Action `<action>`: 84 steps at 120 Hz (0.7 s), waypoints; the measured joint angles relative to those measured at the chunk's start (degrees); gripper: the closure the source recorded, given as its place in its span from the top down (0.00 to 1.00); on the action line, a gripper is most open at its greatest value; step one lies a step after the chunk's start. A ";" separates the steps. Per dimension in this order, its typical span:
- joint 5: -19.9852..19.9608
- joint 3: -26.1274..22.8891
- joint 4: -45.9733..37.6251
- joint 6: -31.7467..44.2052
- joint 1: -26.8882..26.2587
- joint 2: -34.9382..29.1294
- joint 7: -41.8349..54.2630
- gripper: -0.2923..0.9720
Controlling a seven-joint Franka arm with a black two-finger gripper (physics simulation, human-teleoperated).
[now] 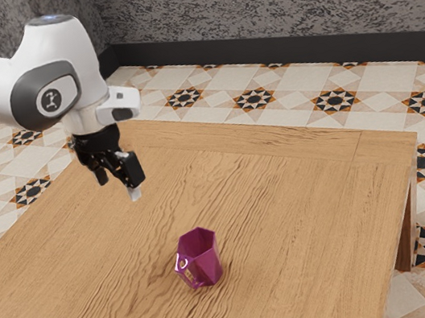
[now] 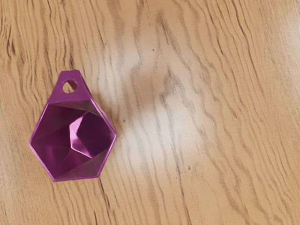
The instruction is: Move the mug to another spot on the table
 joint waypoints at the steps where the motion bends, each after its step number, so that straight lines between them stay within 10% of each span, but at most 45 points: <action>1: 0.00 -0.17 -0.52 0.51 0.01 -0.17 0.21 0.77; 84: -12.72 -8.77 -22.55 34.51 0.19 4.77 8.48 0.77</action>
